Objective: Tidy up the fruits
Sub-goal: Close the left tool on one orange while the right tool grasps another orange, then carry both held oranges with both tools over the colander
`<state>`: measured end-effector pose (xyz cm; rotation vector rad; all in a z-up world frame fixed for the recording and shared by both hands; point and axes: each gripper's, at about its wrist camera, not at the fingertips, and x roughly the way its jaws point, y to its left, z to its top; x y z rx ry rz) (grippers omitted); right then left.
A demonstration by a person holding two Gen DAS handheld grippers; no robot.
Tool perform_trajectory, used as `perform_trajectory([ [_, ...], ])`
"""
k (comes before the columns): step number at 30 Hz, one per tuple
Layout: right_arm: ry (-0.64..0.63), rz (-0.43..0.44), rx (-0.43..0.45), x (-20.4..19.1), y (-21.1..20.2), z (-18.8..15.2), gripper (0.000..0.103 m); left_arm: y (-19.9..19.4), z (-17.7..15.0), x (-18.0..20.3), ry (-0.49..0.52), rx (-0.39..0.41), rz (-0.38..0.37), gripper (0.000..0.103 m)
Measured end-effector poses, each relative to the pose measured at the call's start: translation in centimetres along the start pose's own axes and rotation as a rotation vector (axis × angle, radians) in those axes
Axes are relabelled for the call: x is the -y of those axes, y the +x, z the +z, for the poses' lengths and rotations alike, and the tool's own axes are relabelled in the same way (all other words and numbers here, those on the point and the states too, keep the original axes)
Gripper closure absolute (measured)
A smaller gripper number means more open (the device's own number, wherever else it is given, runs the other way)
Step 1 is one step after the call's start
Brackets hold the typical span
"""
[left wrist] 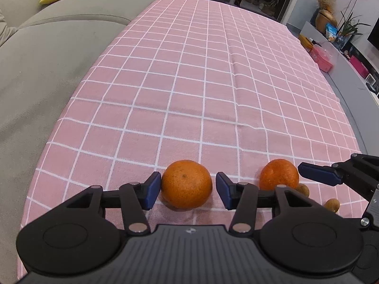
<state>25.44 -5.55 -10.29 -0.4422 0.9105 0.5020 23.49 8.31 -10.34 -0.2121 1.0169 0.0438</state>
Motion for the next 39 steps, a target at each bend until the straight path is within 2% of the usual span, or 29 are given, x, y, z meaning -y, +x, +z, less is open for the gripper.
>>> perform_trajectory([
  [3,-0.017,-0.004,-0.014,-0.3,0.3,0.1,0.058,0.3,-0.1,-0.2,-0.007,-0.018,0.007,0.050],
  [9,-0.052,-0.033,-0.029,-0.9,0.8,0.3,0.061,0.2,-0.3,-0.5,-0.033,-0.022,-0.004,0.050],
  [17,-0.034,-0.046,-0.016,-0.8,0.2,0.3,0.065,-1.0,-0.1,0.3,-0.014,-0.004,-0.057,0.051],
  [24,0.013,-0.053,0.068,-0.4,-4.3,0.1,0.065,-4.5,0.9,1.2,0.001,0.060,-0.102,0.051],
  [29,0.073,-0.052,0.132,-0.1,-9.0,-1.3,0.065,-8.0,0.9,3.1,0.057,0.099,-0.148,0.051],
  [36,0.154,-0.065,0.159,1.3,-15.2,-5.5,0.065,-11.7,-0.4,7.3,0.127,0.117,-0.270,0.051],
  [39,0.196,-0.099,0.144,2.5,-17.4,-8.3,0.065,-12.7,-1.4,10.3,0.203,0.111,-0.318,0.051],
])
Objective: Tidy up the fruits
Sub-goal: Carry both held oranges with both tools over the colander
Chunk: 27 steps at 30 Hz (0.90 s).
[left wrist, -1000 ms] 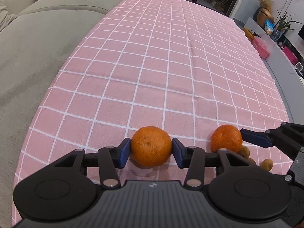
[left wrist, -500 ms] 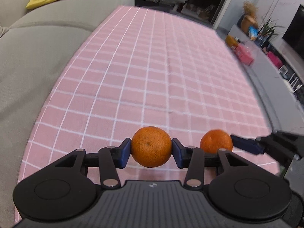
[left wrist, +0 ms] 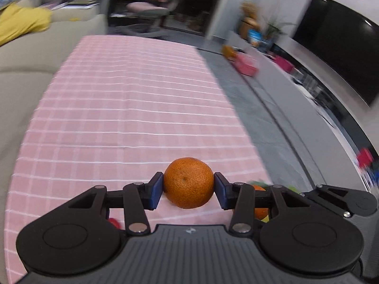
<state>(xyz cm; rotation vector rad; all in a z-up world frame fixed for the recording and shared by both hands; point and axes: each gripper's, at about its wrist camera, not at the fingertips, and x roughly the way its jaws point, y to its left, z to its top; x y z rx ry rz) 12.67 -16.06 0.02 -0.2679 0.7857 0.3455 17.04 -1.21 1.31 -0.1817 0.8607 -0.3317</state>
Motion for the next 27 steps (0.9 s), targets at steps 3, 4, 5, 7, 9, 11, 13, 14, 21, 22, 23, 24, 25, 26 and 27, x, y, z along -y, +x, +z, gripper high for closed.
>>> perform_trajectory([
  [3,0.049,-0.044,-0.026,2.0,-2.0,-2.2,0.065,0.2,-0.5,2.8,0.070,-0.023,-0.044,0.051],
  [4,0.072,-0.061,-0.036,2.8,-2.6,-3.2,0.065,0.4,-0.7,3.4,0.084,-0.035,-0.057,0.051],
  [5,0.090,-0.072,-0.046,3.2,-3.2,-4.0,0.065,0.6,-0.9,4.1,0.099,-0.050,-0.070,0.051],
  [7,0.135,-0.094,-0.064,4.3,-4.1,-5.5,0.065,1.1,-1.5,5.4,0.138,-0.072,-0.088,0.051],
  [9,0.161,-0.112,-0.078,4.9,-4.9,-6.8,0.065,1.9,-2.1,6.4,0.168,-0.103,-0.102,0.051],
  [11,0.169,-0.127,-0.093,5.5,-5.1,-7.7,0.065,2.9,-3.0,7.1,0.175,-0.139,-0.113,0.051],
  [13,0.183,-0.131,-0.107,5.8,-5.1,-8.4,0.065,3.8,-3.7,7.9,0.178,-0.175,-0.120,0.051],
  [14,0.191,-0.128,-0.116,5.8,-5.1,-8.6,0.065,4.3,-4.0,8.1,0.183,-0.193,-0.117,0.051],
  [21,0.245,-0.063,-0.162,6.0,-4.2,-9.9,0.065,5.2,-6.4,8.8,0.205,-0.268,-0.102,0.051],
  [22,0.247,-0.054,-0.165,6.0,-4.0,-9.9,0.065,5.1,-6.5,8.8,0.204,-0.271,-0.100,0.051],
  [23,0.252,-0.046,-0.168,6.0,-3.7,-9.9,0.065,5.3,-6.6,8.7,0.201,-0.274,-0.096,0.051],
  [24,0.260,-0.041,-0.169,5.8,-3.5,-9.9,0.065,5.2,-6.6,8.7,0.198,-0.275,-0.092,0.051],
  [25,0.271,-0.035,-0.171,5.9,-3.2,-9.8,0.065,5.2,-6.6,8.6,0.196,-0.275,-0.087,0.051],
  [26,0.284,-0.030,-0.171,6.0,-3.0,-9.9,0.065,5.2,-6.7,8.5,0.193,-0.275,-0.084,0.051],
  [27,0.296,-0.027,-0.169,6.1,-2.7,-9.7,0.065,5.2,-6.6,8.3,0.190,-0.275,-0.081,0.051],
])
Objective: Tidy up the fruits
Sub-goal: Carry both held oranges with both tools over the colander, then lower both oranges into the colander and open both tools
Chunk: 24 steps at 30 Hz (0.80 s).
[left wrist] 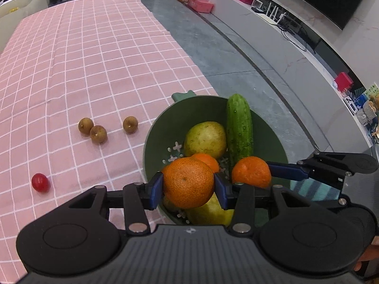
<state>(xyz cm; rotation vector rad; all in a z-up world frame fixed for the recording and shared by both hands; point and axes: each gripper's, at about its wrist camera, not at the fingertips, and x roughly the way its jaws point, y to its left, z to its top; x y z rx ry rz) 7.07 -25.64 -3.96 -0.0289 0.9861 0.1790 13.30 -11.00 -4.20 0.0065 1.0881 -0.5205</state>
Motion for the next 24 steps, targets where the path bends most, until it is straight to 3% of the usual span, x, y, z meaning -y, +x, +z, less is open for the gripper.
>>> perform_trajectory([
  [10,-0.009,-0.014,-0.020,-0.9,2.0,0.2,0.065,-0.3,0.3,-0.2,-0.003,0.017,0.004,0.051],
  [18,0.044,0.048,0.044,0.0,1.8,0.9,0.065,-0.9,0.5,-0.5,-0.014,0.037,0.020,0.051],
  [24,0.046,0.049,-0.004,0.0,2.5,0.9,0.064,-0.9,0.4,-0.5,-0.014,0.039,0.019,0.051],
])
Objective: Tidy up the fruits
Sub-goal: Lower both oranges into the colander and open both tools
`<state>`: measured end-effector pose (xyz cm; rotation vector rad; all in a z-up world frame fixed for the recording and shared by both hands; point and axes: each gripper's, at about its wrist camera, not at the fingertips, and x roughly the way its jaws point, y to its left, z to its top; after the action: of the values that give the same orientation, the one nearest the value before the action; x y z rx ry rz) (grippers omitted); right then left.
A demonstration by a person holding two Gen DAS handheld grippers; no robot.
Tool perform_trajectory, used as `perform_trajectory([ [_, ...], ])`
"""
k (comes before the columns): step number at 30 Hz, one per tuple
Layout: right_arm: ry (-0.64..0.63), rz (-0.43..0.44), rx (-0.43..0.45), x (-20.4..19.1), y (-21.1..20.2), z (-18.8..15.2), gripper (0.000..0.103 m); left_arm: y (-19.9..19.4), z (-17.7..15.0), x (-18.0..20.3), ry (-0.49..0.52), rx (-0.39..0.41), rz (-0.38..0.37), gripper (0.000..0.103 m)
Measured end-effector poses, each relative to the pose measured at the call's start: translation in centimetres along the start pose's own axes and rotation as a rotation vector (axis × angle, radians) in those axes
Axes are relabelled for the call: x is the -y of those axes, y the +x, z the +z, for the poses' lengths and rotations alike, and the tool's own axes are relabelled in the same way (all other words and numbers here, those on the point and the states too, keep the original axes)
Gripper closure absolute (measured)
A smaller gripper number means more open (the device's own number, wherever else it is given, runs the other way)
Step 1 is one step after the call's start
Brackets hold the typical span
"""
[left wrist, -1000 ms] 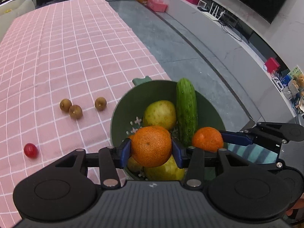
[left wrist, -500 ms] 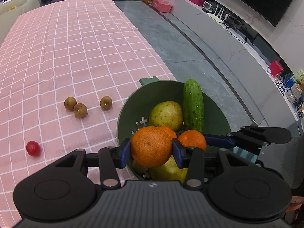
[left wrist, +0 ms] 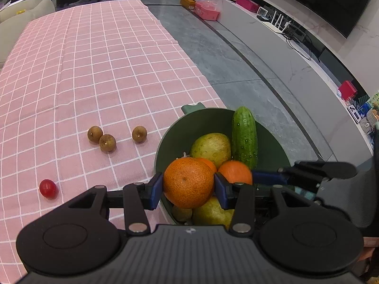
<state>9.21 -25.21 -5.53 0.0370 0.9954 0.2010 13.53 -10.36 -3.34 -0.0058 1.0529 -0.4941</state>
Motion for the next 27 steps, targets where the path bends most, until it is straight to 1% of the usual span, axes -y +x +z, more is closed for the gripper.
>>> perform_trajectory([
  [1,0.006,0.002,-0.026,0.1,0.4,-0.1,0.064,0.0,0.0,0.0,0.001,0.000,0.000,0.051],
  [4,0.016,0.005,-0.014,0.1,0.4,-0.3,0.063,0.0,0.0,0.1,0.004,-0.002,-0.001,0.051],
  [7,0.078,0.056,0.007,0.5,0.4,0.1,0.064,0.0,-0.1,0.2,0.008,0.000,-0.001,0.051],
  [9,0.089,0.065,0.016,0.4,0.6,0.6,0.064,-0.1,-0.1,0.1,0.006,0.001,0.002,0.051],
  [12,0.051,0.017,-0.038,-0.4,1.7,1.2,0.064,-0.2,-0.1,0.0,0.003,0.003,0.004,0.051],
  [15,0.043,-0.002,-0.059,-0.6,1.9,1.0,0.063,-0.3,-0.2,-0.1,0.005,0.004,0.005,0.051],
  [19,0.049,-0.009,-0.046,-0.2,1.1,0.5,0.062,0.0,-0.2,-0.1,0.007,-0.001,0.003,0.051],
  [21,0.048,-0.014,-0.035,0.0,0.5,0.4,0.058,0.2,-0.2,0.0,0.009,-0.004,-0.001,0.051],
  [22,0.044,-0.021,-0.029,0.0,0.2,0.3,0.053,0.2,-0.2,0.0,0.012,-0.005,-0.004,0.051],
  [23,0.034,-0.030,-0.022,0.0,-0.1,0.2,0.052,0.3,-0.3,0.1,0.015,-0.006,-0.005,0.051],
  [27,-0.003,-0.063,-0.007,0.2,-1.4,-0.4,0.052,0.9,-0.3,0.4,0.024,-0.018,-0.010,0.051],
])
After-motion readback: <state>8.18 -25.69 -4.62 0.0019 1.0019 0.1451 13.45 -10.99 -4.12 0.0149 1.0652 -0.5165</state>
